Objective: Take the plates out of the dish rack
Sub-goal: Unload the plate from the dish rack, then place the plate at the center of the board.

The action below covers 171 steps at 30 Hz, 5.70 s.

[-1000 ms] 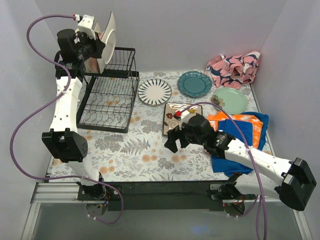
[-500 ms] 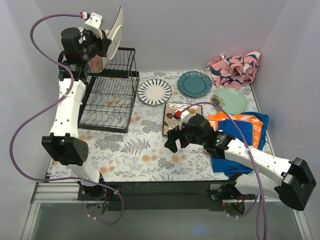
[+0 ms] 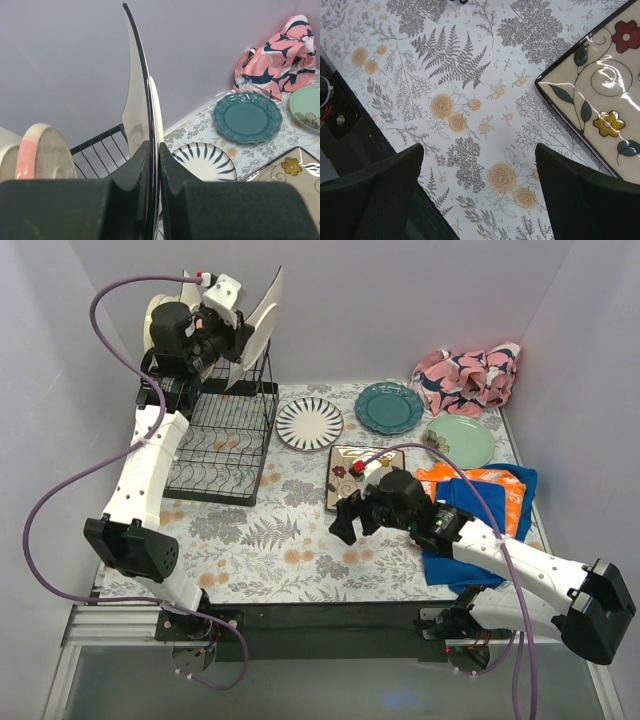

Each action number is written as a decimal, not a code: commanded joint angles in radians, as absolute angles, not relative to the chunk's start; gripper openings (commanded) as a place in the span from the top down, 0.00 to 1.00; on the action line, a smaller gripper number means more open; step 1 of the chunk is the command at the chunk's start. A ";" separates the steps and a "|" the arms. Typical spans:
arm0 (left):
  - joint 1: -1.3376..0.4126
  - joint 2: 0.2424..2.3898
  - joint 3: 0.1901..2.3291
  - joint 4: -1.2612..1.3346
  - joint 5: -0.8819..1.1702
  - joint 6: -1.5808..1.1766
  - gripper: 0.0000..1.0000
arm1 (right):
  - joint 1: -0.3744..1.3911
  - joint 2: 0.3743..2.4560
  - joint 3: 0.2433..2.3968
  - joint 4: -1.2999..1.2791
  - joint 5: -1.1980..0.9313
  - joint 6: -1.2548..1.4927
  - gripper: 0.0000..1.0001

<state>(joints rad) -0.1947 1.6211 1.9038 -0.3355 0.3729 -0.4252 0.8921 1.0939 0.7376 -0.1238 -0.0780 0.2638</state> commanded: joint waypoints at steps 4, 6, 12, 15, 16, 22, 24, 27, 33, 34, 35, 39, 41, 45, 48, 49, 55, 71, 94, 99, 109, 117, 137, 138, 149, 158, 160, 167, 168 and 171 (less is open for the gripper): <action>-0.258 1.454 1.865 -0.120 0.270 -0.313 1.00 | 0.891 1.028 0.755 -0.077 -0.043 0.278 0.03; -0.273 1.440 1.836 -0.086 0.253 -0.288 1.00 | 0.891 1.028 0.756 -0.077 -0.038 0.281 0.03; -0.319 1.416 1.830 -0.067 0.209 -0.220 1.00 | 0.890 1.016 0.765 -0.080 -0.012 0.345 0.04; -0.347 1.410 1.832 -0.066 0.183 -0.178 1.00 | 0.871 0.999 0.785 -0.092 0.025 0.412 0.03; -0.360 1.408 1.832 -0.064 0.178 -0.167 1.00 | 0.858 0.996 0.793 -0.092 0.018 0.428 0.03; -0.426 1.388 1.812 -0.041 0.141 -0.097 1.00 | 0.827 0.950 0.831 -0.107 0.046 0.512 0.04; -0.458 1.385 1.804 -0.035 0.127 -0.083 1.00 | 0.802 0.925 0.833 -0.106 0.061 0.547 0.04; -0.506 1.382 1.778 -0.034 0.088 -0.043 1.00 | 0.750 0.905 0.848 -0.104 0.067 0.620 0.04; -0.584 1.327 1.612 0.086 0.020 0.032 1.00 | 0.556 0.908 0.923 -0.094 0.017 0.776 0.07; -0.595 1.312 1.589 0.115 0.015 0.040 1.00 | 0.540 0.913 0.937 -0.091 0.015 0.788 0.07; -0.604 1.305 1.573 0.124 0.012 0.054 1.00 | 0.525 0.926 0.974 -0.086 0.011 0.816 0.08; -0.693 1.295 1.452 0.201 -0.076 0.125 1.00 | 0.482 0.962 1.046 -0.066 -0.018 0.871 0.09; -0.724 1.286 1.405 0.277 -0.109 0.162 1.00 | 0.474 0.979 1.061 -0.057 -0.020 0.887 0.10; -0.779 1.282 1.330 0.336 -0.155 0.206 1.00 | 0.448 0.996 1.074 -0.040 -0.026 0.919 0.10; -0.805 1.267 1.252 0.394 -0.176 0.213 1.00 | 0.437 0.999 1.048 0.020 -0.014 0.985 0.11; -0.813 1.263 1.209 0.417 -0.189 0.227 1.00 | 0.436 1.002 1.028 0.038 -0.011 1.002 0.11; -0.876 1.267 1.160 0.477 -0.229 0.232 1.00 | 0.426 1.064 1.046 0.078 -0.037 1.046 0.12; -0.974 1.351 1.066 0.604 -0.316 0.259 1.00 | 0.422 1.215 1.006 0.170 -0.138 1.137 0.19; -0.991 1.417 1.040 0.615 -0.310 0.229 1.00 | 0.393 1.172 0.986 0.175 -0.170 1.084 0.21; -1.002 1.443 1.009 0.629 -0.314 0.235 1.00 | 0.394 1.232 1.022 0.175 -0.184 1.078 0.22; -1.014 1.489 0.988 0.684 -0.324 0.244 1.00 | 0.393 1.310 0.991 0.176 -0.216 1.083 0.39; -1.019 1.523 0.956 0.727 -0.344 0.256 1.00 | 0.393 1.356 0.971 0.190 -0.270 1.069 0.53; -1.035 1.574 0.902 0.727 -0.405 0.173 0.84 | 0.358 1.413 0.855 0.535 -0.488 1.042 0.99; -1.038 1.572 0.899 0.724 -0.405 0.160 0.80 | 0.353 1.413 0.848 0.555 -0.509 1.045 0.99; -1.100 1.594 0.828 0.696 -0.417 -0.026 0.61 | 0.278 1.437 0.764 0.722 -0.604 1.046 0.99; -1.178 1.563 0.922 0.459 -0.260 -0.355 0.48 | 0.178 1.483 0.732 0.770 -0.756 0.974 0.99; -1.178 1.540 0.975 0.352 -0.180 -0.472 0.48 | 0.164 1.496 0.723 0.767 -0.820 0.912 0.99; -1.100 1.434 1.086 0.069 -0.059 -0.814 0.44 | 0.055 1.566 0.675 0.764 -0.965 0.838 0.99; -1.077 1.413 1.077 0.046 -0.028 -0.859 0.40 | 0.045 1.587 0.678 0.762 -0.998 0.831 0.99; -0.997 1.315 0.996 0.078 0.026 -0.962 0.39 | 0.017 1.620 0.686 0.758 -1.040 0.815 0.99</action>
